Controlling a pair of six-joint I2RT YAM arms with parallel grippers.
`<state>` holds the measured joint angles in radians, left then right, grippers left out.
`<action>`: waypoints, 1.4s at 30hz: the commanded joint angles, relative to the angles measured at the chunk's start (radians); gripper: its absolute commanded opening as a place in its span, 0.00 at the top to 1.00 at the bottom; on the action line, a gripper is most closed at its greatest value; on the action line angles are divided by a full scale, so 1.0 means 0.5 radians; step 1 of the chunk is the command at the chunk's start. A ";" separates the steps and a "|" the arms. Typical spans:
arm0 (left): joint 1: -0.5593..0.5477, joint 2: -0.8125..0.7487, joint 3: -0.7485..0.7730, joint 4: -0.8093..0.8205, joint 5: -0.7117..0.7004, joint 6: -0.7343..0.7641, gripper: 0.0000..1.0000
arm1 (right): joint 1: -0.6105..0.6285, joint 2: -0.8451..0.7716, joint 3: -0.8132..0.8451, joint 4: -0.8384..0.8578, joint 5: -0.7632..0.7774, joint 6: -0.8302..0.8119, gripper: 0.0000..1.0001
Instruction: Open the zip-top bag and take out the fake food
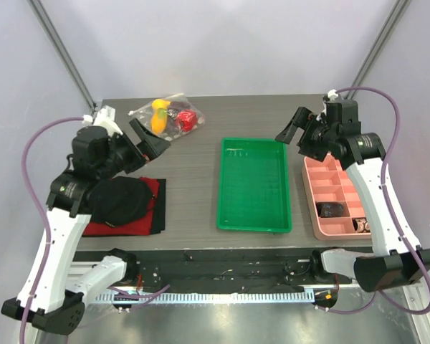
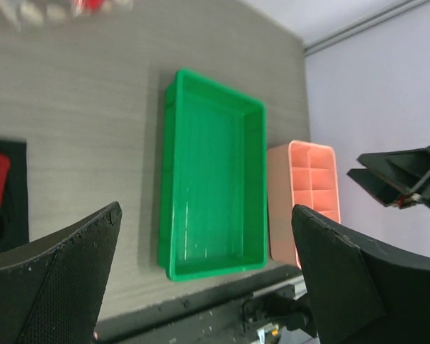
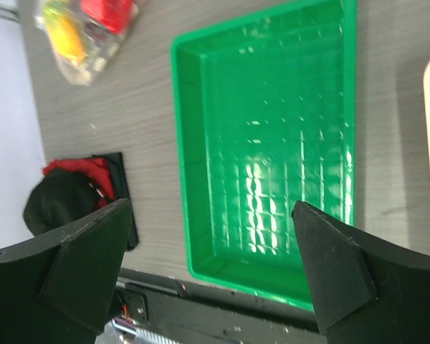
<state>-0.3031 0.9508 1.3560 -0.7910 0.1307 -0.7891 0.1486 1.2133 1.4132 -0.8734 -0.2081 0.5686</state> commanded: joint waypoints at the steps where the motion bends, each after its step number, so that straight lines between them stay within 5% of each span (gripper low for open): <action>1: 0.017 0.160 -0.153 0.066 -0.034 -0.180 0.00 | 0.007 0.132 0.208 -0.244 0.057 -0.149 0.00; 8: 0.391 0.758 -0.049 0.615 0.146 -0.547 0.04 | 0.022 0.166 0.088 -0.281 0.152 -0.202 0.00; 12: 0.474 1.120 -0.080 1.312 0.303 -0.781 0.12 | 0.028 0.233 0.303 -0.520 0.406 -0.306 0.00; 20: 0.780 1.776 0.297 1.676 0.257 -0.732 0.13 | 0.028 0.154 0.306 -0.481 0.453 -0.278 0.00; 24: 0.888 2.199 0.583 1.849 0.334 -0.723 0.24 | 0.004 0.190 0.380 -0.441 0.465 -0.404 0.00; 31: 0.962 2.580 0.960 1.459 0.232 -0.640 0.25 | -0.171 0.362 0.515 -0.309 0.238 -0.379 0.00; 37: 0.980 2.777 1.064 1.555 0.205 -0.781 0.32 | -0.242 0.515 0.585 -0.201 0.113 -0.324 0.00; 42: 0.983 2.805 1.111 1.248 0.037 -0.683 0.31 | -0.330 0.706 0.683 -0.174 0.066 -0.251 0.00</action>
<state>0.1837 2.3707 1.8622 -0.0765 0.2253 -1.1591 0.0212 1.5185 1.6894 -1.0161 -0.1337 0.4068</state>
